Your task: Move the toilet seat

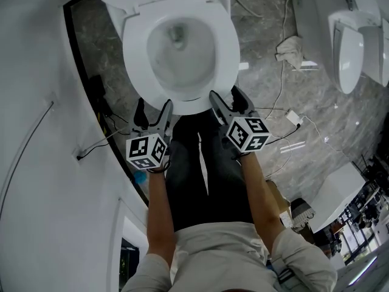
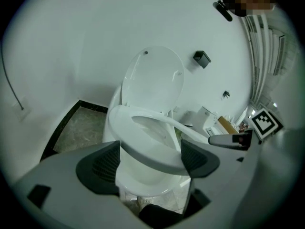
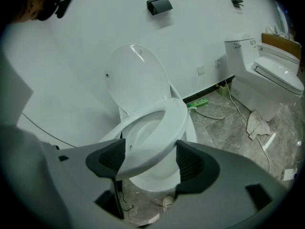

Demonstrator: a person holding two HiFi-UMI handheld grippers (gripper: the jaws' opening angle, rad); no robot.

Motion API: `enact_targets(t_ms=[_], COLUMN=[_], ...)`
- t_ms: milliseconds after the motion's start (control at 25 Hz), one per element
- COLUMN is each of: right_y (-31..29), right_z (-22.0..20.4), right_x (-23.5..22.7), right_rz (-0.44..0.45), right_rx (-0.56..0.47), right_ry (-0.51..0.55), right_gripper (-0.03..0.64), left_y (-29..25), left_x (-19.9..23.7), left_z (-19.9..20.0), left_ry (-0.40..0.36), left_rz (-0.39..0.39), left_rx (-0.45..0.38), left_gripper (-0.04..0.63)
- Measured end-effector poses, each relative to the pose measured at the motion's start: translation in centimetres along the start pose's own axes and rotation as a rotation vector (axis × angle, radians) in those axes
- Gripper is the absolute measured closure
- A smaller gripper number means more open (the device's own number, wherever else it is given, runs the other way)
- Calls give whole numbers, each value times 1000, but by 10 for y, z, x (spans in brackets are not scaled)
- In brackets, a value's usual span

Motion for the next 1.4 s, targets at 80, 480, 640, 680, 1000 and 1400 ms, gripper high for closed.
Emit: enact_targets(t_ms=[80,480,640,680,1000,1400], right_y=[2,9,12,13,17,21], right_z=[3,15,22,23,31,41], right_x=[0,3,5,5,5,7], right_rz=[0,12,20,22,42,76], right_rx=[-6,-40,-58,-63,-74,-94], right_ry=[-5,-28,-43,-44,-63,-60], right_gripper=[265,270,272,273,278,288], left_y=[6,33,35,35,37,33], left_x=[-6,-37,-47,-50,-66,-77], left_z=[2,12,12,12,15,21], left_ry=[-36,-280,-393,-424,-591,-587], left_rz=[-10,-57,-66,-66,-17,-14], left_rx=[0,2,21,30,20,2], left_gripper=[192,192,192,192,193,193])
Point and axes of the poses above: the fingertips, and each gripper's own axes: y backward along the fingers, x to its left, z out of its top, the point moved 9 cm from there along y, backward along the fingers, and after that the axes turned 6 degrees about y, right-handed, at the moved point
